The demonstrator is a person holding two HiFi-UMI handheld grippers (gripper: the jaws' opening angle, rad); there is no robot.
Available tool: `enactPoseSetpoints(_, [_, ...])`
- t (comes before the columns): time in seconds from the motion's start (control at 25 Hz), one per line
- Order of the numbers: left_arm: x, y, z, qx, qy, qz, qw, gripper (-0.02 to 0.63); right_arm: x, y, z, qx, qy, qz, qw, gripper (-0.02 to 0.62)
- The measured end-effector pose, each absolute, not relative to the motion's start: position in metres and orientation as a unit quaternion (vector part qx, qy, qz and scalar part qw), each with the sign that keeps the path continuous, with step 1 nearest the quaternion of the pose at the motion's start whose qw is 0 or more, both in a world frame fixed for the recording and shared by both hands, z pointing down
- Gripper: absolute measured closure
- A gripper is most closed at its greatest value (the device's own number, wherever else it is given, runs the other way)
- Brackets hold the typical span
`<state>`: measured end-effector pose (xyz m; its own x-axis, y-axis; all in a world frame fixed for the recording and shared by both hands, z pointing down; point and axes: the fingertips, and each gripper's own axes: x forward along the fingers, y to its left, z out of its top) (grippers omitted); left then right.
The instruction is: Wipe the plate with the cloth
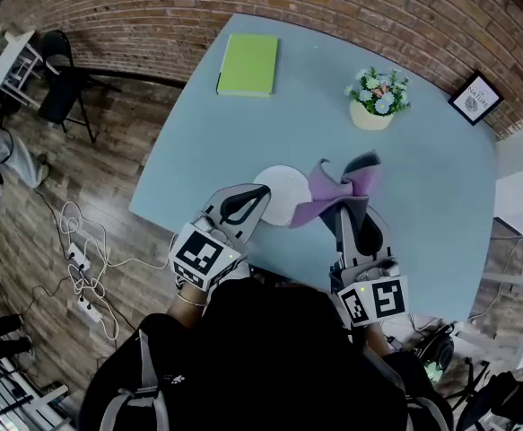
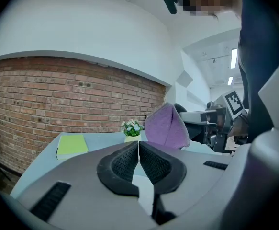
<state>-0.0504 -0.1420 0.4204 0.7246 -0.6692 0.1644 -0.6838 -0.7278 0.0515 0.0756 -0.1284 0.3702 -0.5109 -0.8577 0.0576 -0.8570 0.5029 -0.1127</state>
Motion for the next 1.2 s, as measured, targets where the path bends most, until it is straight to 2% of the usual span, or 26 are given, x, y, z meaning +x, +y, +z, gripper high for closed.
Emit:
enactPoseSetpoints(0.4, [-0.057, -0.158, 0.474, 0.907, -0.388, 0.102, 0.126, 0.605, 0.067, -0.147, 0.427, -0.478, 0.871, -0.100, -0.043, 0.534])
enactPoseSetpoints(0.48, [-0.057, -0.160, 0.487, 0.904, -0.387, 0.114, 0.145, 0.583, 0.060, -0.151, 0.441, -0.471, 0.874, -0.108, -0.056, 0.534])
enactPoseSetpoints(0.56, [-0.056, -0.161, 0.500, 0.900, -0.383, 0.126, 0.163, 0.523, 0.055, -0.155, 0.456, -0.464, 0.876, -0.115, -0.072, 0.534])
enactPoseSetpoints(1.2, [-0.067, -0.166, 0.579, 0.855, -0.370, 0.229, 0.282, 0.442, 0.026, -0.166, 0.522, -0.418, 0.885, -0.122, -0.165, 0.534])
